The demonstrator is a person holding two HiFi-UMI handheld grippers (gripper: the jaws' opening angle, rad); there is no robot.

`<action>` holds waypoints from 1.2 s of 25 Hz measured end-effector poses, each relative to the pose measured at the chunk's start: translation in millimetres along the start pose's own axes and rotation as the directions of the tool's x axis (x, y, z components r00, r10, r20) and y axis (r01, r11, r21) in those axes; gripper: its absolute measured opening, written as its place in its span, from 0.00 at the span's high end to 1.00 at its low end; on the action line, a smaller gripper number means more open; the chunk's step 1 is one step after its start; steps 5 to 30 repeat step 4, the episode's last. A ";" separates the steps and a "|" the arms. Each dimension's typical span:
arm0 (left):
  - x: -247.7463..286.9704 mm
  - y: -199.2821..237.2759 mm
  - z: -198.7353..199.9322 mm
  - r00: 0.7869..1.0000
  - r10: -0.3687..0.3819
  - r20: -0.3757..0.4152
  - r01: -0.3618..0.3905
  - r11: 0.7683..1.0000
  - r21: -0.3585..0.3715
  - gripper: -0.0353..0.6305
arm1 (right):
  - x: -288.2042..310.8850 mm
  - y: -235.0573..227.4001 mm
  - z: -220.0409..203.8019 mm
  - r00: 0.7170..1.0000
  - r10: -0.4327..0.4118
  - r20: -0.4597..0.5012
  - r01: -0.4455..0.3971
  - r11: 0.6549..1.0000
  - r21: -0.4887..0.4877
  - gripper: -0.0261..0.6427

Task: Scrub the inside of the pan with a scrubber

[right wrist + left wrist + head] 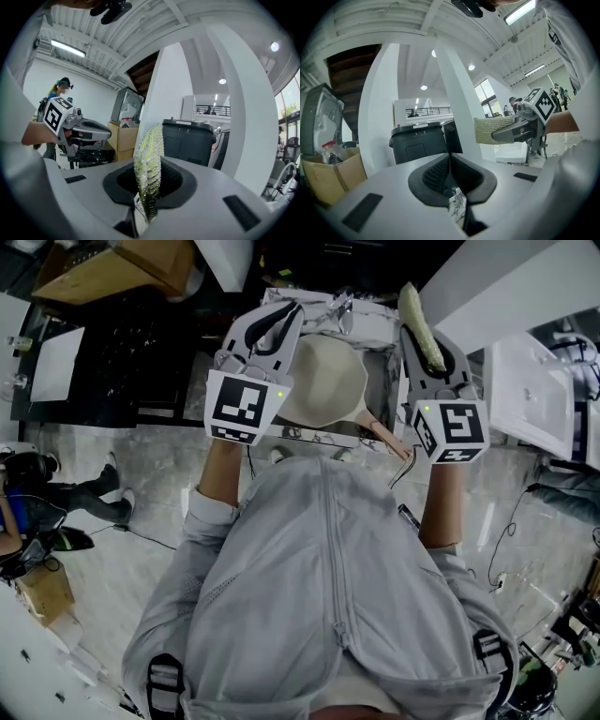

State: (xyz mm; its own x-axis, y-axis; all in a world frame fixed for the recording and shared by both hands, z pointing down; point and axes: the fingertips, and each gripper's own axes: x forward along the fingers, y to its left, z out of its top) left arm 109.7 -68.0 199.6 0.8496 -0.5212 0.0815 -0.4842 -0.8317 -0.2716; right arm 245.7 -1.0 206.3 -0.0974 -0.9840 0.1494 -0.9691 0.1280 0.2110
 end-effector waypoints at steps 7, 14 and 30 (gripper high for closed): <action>-1.3 0.1 -3.6 1.000 0.001 -0.006 -0.001 1.000 0.001 0.90 | -0.2 2.9 -2.5 1.000 0.009 -0.004 -0.009 1.000 0.006 0.84; -1.3 0.1 -3.6 1.000 0.001 -0.006 -0.001 1.000 0.001 0.90 | -0.2 2.9 -2.5 1.000 0.009 -0.004 -0.009 1.000 0.006 0.84; -1.3 0.1 -3.6 1.000 0.001 -0.006 -0.001 1.000 0.001 0.90 | -0.2 2.9 -2.5 1.000 0.009 -0.004 -0.009 1.000 0.006 0.84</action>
